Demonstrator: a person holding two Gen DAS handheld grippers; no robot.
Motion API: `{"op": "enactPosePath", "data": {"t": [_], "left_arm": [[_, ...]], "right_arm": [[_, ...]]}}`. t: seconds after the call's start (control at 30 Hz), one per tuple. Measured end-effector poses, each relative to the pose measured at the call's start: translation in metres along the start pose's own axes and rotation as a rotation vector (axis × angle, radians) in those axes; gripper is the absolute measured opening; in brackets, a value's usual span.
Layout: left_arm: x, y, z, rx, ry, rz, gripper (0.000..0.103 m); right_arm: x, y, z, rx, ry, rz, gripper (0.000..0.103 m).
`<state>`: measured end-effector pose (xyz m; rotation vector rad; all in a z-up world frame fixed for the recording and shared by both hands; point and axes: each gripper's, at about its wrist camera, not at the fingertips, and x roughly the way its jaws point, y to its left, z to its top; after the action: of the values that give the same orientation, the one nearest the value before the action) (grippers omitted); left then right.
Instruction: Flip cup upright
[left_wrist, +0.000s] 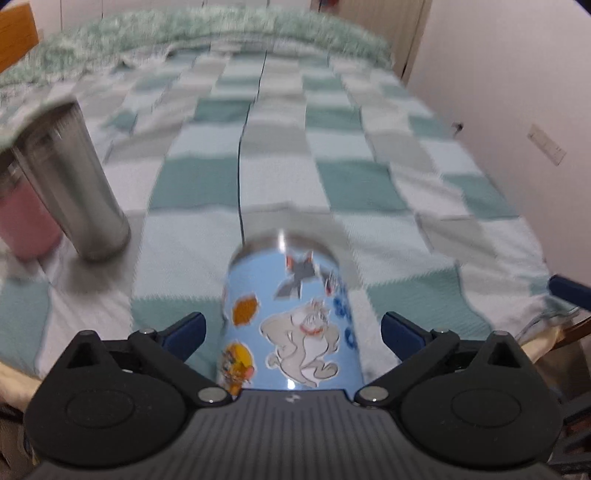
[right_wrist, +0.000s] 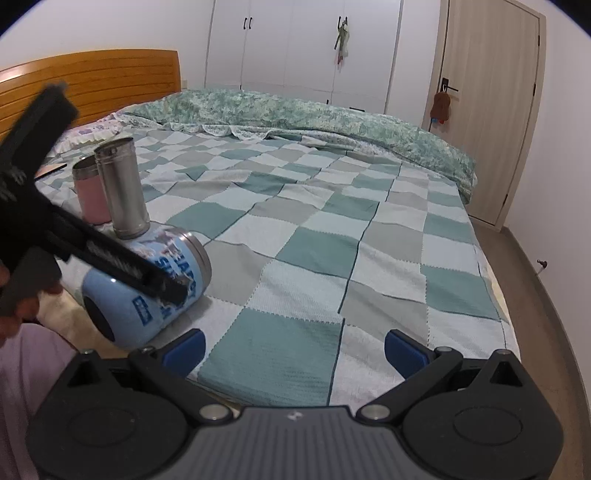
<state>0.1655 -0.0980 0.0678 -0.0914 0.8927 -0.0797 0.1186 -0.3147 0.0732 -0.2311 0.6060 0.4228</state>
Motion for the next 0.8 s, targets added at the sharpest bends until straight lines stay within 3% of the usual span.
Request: {"op": "enactPosePath", "data": {"t": [0.23,0.43,0.67,0.8], "left_arm": [[-0.054,0.029,0.003,0.051,-0.14,0.0,0.103],[-0.061,0.082,-0.011,0.057,-0.154,0.042,0.103],[-0.053,0.145,-0.026,0.037,-0.158,0.072,0.103],[-0.045,0.166,-0.029,0.044,-0.167,0.059,0.103]], "right_arm": [[-0.014,0.013,0.02,0.027,-0.051,0.022,0.103],[-0.002,0.046,0.044,0.048,-0.058,0.095,0.103],[0.053,0.072,0.069,0.241,0.106,0.169,0.103],[0.087,0.083,0.078,0.302,0.206,0.139,0.103]]}}
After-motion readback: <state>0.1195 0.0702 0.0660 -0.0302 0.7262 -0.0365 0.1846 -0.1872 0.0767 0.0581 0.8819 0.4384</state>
